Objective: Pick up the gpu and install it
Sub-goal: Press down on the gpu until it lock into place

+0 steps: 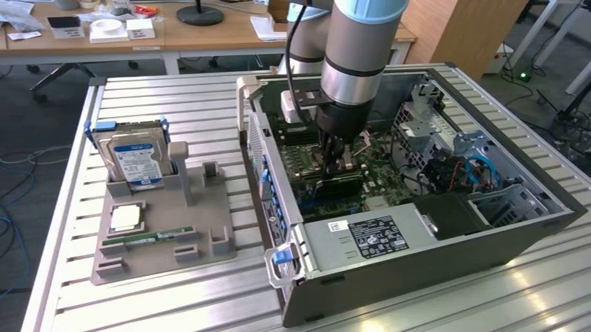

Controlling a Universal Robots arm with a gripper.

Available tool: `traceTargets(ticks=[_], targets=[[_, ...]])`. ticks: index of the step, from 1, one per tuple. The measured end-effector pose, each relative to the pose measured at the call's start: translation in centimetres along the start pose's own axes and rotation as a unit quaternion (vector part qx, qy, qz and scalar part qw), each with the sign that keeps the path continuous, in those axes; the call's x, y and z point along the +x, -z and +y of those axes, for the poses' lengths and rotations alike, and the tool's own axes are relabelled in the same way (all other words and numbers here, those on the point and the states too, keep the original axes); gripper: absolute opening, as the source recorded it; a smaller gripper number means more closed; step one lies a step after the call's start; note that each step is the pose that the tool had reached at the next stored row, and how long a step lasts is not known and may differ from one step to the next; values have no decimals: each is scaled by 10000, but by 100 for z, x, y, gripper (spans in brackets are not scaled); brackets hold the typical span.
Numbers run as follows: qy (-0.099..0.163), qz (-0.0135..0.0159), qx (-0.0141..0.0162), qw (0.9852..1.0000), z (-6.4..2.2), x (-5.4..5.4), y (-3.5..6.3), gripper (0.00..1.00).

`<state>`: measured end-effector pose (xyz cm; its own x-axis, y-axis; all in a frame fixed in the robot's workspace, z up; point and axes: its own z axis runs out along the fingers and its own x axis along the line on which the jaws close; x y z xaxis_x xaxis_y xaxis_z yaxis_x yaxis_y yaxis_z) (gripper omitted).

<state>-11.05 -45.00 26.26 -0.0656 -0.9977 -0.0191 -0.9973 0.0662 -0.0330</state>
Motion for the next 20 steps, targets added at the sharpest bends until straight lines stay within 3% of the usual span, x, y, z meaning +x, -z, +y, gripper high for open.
traceTargets(ticks=[20], targets=[[0, -1, 1, 10000, 5, 0, -8, 11]])
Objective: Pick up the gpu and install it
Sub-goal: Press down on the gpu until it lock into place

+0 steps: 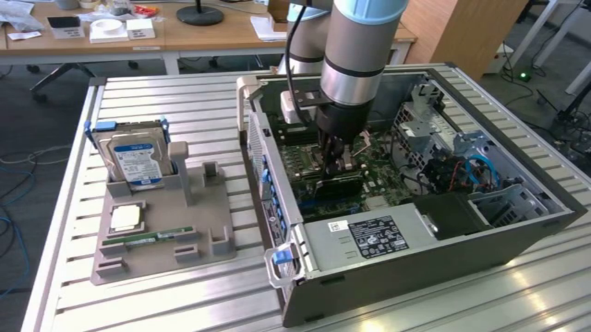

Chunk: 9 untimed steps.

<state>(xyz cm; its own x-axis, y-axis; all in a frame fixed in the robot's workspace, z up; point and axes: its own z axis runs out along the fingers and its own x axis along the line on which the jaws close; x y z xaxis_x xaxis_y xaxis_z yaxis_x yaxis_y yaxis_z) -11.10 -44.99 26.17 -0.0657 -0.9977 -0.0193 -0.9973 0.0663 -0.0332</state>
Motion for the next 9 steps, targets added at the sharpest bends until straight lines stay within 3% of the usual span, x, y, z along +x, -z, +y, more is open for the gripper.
traceTargets(ticks=[9], targets=[[-1, -5, 1, 10000, 4, -1, 5, 11]])
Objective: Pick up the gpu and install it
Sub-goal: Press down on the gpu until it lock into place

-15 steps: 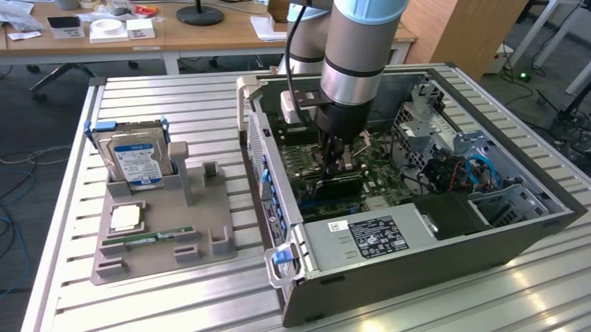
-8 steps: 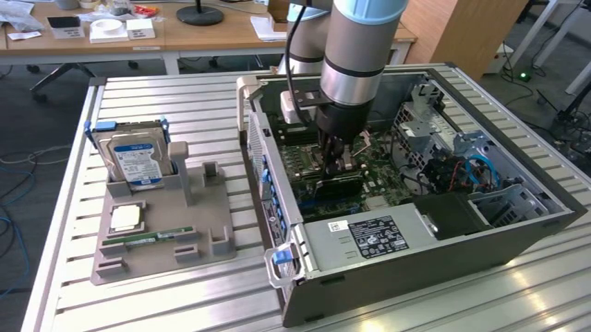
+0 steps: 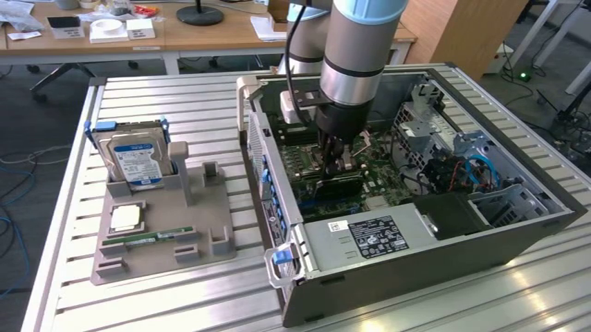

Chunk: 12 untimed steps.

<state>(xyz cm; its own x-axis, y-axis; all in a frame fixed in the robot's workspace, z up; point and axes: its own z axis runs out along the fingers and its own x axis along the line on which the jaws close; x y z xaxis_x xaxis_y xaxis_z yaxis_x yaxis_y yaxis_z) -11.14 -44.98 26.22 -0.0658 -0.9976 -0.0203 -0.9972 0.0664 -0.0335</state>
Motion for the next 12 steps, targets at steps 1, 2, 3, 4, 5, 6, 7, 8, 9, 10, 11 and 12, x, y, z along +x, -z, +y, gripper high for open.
traceTargets(ticks=[1, 2, 3, 4, 5, 6, 7, 8, 9, 10, 11, 12], targets=[[0, -1, 1, 10000, 0, 0, 9, 11], [0, 4, -1, 10000, -1, 0, 27, 11], [0, 5, -1, 10000, -1, 0, 44, 11], [0, 5, -1, 10000, -2, 0, 61, 11], [0, 5, -2, 10000, -2, -1, 79, 11], [0, 5, -1, 10000, -3, -1, 99, 11], [0, 5, -2, 10000, -4, -1, 119, 11], [1, 5, -1, 10000, -5, -2, 142, 11], [1, 5, -1, 10000, -6, -2, 163, 11], [0, 5, -1, 10000, -6, -3, 185, 11], [-1, 5, 0, 10000, -7, -3, 207, 11], [-3, 5, 1, 10000, -8, -4, 230, 11]])
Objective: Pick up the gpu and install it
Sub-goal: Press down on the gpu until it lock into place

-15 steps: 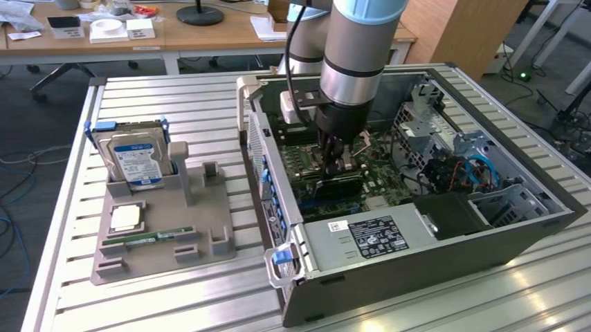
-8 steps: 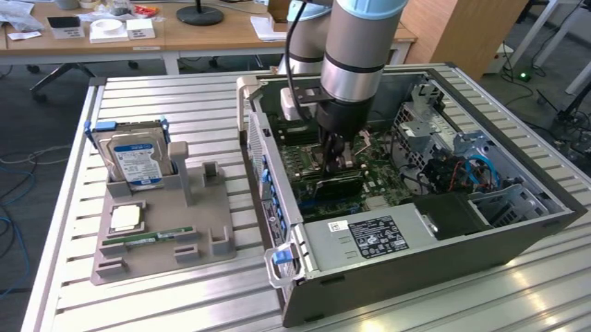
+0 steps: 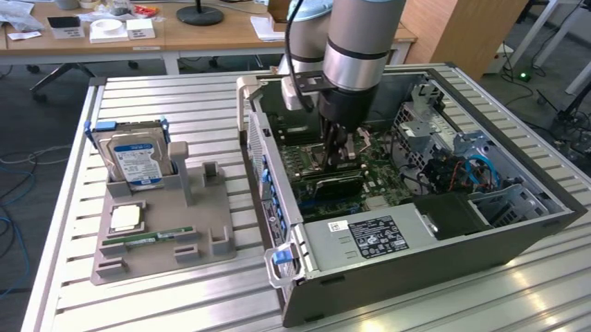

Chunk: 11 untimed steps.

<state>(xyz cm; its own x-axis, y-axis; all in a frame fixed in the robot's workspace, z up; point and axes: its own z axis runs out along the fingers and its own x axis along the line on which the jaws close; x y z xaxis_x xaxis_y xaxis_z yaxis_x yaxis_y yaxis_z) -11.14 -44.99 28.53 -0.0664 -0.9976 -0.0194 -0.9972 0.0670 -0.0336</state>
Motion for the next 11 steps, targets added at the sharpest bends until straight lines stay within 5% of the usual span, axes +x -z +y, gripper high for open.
traceTargets(ticks=[11], targets=[[-15, 0, 10, 10000, -12, -7, 348, 11]])
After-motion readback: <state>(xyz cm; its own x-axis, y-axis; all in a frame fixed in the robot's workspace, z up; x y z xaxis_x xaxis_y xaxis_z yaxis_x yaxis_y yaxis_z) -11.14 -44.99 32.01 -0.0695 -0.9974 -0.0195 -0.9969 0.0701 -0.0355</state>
